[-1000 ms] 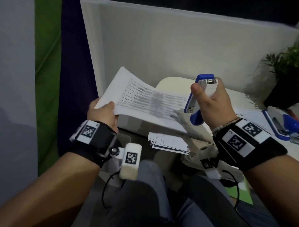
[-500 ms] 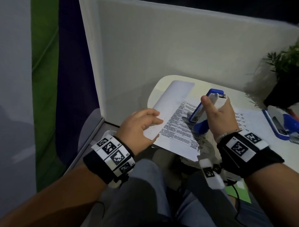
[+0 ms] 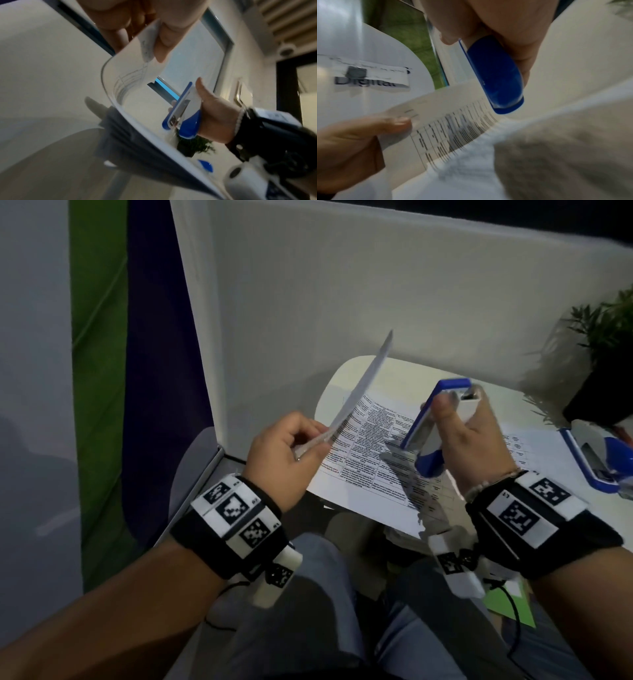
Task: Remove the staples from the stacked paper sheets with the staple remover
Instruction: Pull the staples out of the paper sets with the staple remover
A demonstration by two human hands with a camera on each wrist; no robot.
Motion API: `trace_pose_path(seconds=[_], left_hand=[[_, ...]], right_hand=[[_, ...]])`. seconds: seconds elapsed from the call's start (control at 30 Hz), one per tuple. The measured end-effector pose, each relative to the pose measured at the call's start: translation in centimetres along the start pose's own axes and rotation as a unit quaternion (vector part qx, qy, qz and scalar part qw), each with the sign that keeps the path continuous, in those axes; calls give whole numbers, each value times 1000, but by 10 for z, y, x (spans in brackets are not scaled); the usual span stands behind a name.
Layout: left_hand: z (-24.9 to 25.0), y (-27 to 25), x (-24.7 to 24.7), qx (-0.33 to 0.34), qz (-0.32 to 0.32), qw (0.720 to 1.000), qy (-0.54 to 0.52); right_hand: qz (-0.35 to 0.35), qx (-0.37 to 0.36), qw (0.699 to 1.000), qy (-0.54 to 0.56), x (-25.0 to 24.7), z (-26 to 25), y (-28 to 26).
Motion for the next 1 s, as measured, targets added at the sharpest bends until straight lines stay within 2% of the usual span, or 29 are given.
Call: trace_pose_path(seconds=[0.07, 0.13, 0.2, 0.27, 0.37, 0.47, 0.77, 0.87, 1.0], left_hand=[[5, 2, -3, -14, 11, 1000, 13], [14, 1, -3, 1, 5, 1000, 14], [21, -2, 0, 14, -4, 1000, 4], [27, -5, 4, 25, -10, 1000, 5], [30, -9, 7, 44, -9, 999, 15], [35, -10, 6, 61, 1, 998, 24], [50, -14, 8, 72, -5, 997, 13], [54, -16, 8, 44, -1, 999, -7], [59, -19, 8, 22, 8, 998, 53]], right_hand=[[18, -64, 994, 83, -5, -28, 0], [30, -148, 976, 158, -7, -55, 0], [17, -207, 951, 231, -6, -74, 1], [-17, -232, 936, 266, 0, -90, 3], [-84, -253, 944, 194, 12, -105, 3], [-94, -250, 956, 119, 22, -103, 1], [-70, -240, 956, 155, 40, -104, -5], [-62, -243, 955, 159, 42, -107, -4], [-53, -242, 953, 175, 46, -109, -3]])
Point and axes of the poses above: each hand's wrist, its own y-axis towards the middle knuckle, its own x-axis out of the palm, z = x × y, the point moved 3 cm from there along y, towards the middle knuckle, and after that the axes turned 3 degrees about z, right-handed, at the moved point
